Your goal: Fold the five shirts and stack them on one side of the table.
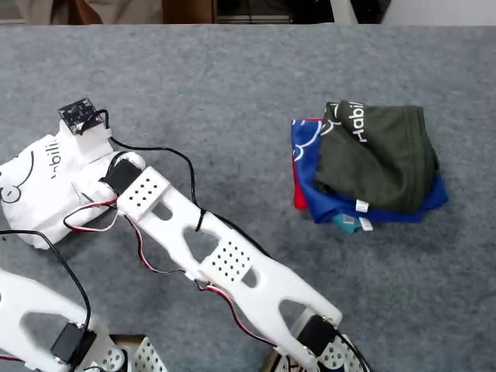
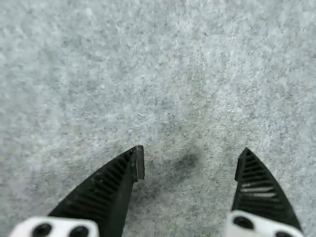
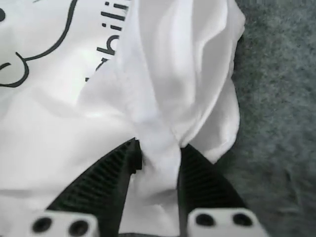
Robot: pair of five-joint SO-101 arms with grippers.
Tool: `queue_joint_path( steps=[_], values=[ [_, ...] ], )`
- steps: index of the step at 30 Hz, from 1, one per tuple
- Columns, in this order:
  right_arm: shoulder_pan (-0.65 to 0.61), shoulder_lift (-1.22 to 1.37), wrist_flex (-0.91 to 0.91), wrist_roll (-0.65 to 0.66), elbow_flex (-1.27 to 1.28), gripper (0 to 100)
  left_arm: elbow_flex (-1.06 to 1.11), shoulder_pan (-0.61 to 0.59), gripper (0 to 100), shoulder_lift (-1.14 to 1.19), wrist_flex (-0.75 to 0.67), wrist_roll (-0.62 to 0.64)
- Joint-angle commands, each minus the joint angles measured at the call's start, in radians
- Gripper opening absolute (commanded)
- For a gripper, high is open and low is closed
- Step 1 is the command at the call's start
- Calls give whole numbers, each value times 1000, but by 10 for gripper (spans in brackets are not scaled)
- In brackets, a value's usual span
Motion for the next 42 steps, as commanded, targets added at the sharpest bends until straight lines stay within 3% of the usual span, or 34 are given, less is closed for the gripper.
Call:
queue_joint_path(
  steps=[1,12,16,28,32,37,42],
  values=[
    [-21,-12,17,41,-8,34,-41,-3,303,-18,3,3],
    [8,-5,12,97,-68,5,-41,-3,303,-18,0,3],
    [42,15,-74,107,-50,9,-41,-3,303,-18,0,3],
    [139,18,-68,44,-51,207,-51,63,304,-27,34,0],
    [179,-4,5,52,-131,232,-144,124,302,-59,143,-35],
    [150,-38,170,198,-285,235,-377,258,302,-102,307,-121],
    [131,-108,261,333,-277,235,-339,342,301,-214,341,-192]
  ],
)
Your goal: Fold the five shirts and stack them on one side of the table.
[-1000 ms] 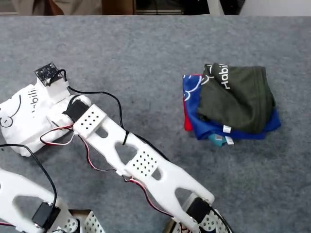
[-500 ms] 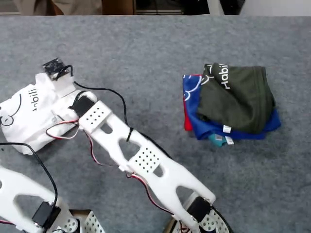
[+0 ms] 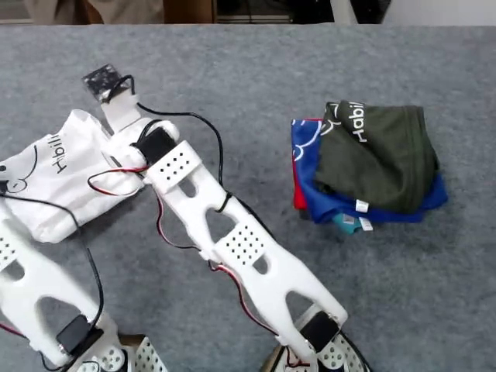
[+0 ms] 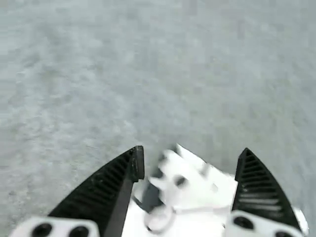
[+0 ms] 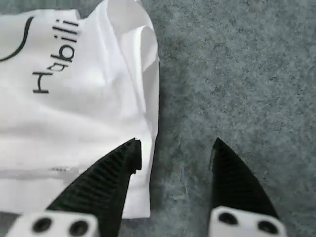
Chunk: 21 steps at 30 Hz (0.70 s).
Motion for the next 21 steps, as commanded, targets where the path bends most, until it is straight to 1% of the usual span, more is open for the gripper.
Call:
queue_joint_path(
  steps=[1,3,5,7,9,12,14,17,19,21],
  values=[
    [-18,-124,52,115,-51,235,0,41,301,-154,18,-43],
    [-18,-151,64,193,-51,235,54,74,301,-232,18,-51],
    [-7,-191,91,288,-53,232,149,121,301,-329,18,-89],
    [33,-236,123,385,-53,231,304,198,301,-426,18,-143],
    [90,-278,164,436,-53,231,463,269,301,-501,15,-178],
    [194,-326,213,439,-53,231,671,345,301,-533,-20,-176],
    [260,-346,241,439,-53,231,763,390,301,-527,-35,-143],
    [343,-361,261,439,-53,208,848,437,301,-506,-63,-77],
    [380,-367,253,443,-53,168,899,456,301,-470,-124,-48],
    [403,-374,239,446,-53,152,933,460,301,-427,-184,-23]
  ],
)
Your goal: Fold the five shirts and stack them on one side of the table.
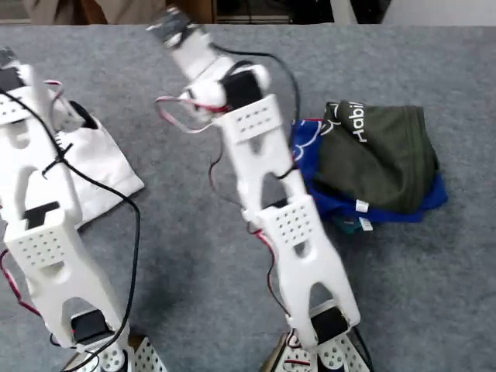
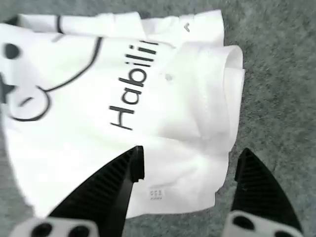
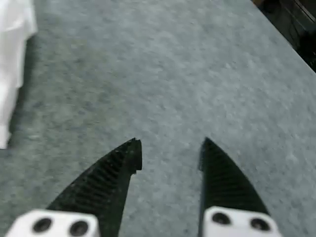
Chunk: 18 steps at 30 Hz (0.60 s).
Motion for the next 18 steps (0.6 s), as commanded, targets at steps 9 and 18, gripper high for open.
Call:
queue_joint_path(
  steps=[9,18],
  values=[
    [77,-101,-31,12,-47,152,26,31,300,268,-173,98],
    [77,-105,-25,5,-47,152,-117,91,284,344,-78,92]
  ],
)
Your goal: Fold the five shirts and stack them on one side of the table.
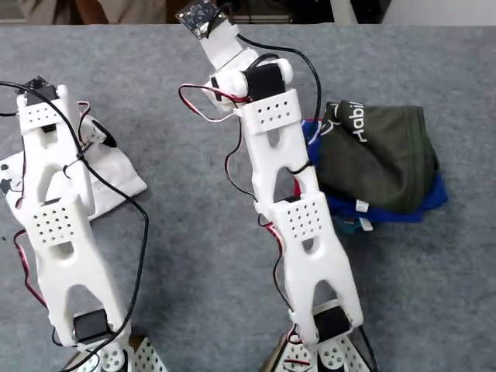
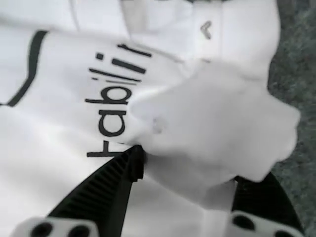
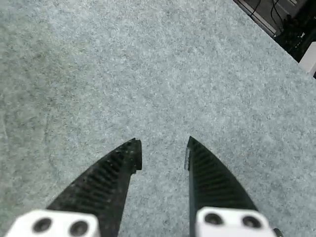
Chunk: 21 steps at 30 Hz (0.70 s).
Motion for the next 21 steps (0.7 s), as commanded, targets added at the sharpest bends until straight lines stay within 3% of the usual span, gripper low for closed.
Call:
queue_joint_path(
  steps=[1,10,15,21],
  values=[
    [10,-105,-12,0,-47,152,-71,38,264,44,48,3],
    [10,-140,9,5,-48,152,-385,58,13,243,198,6],
    [30,-153,9,6,-47,152,-453,101,19,292,235,-35],
    [48,-163,5,6,-48,152,-377,209,18,274,236,-153]
  ],
)
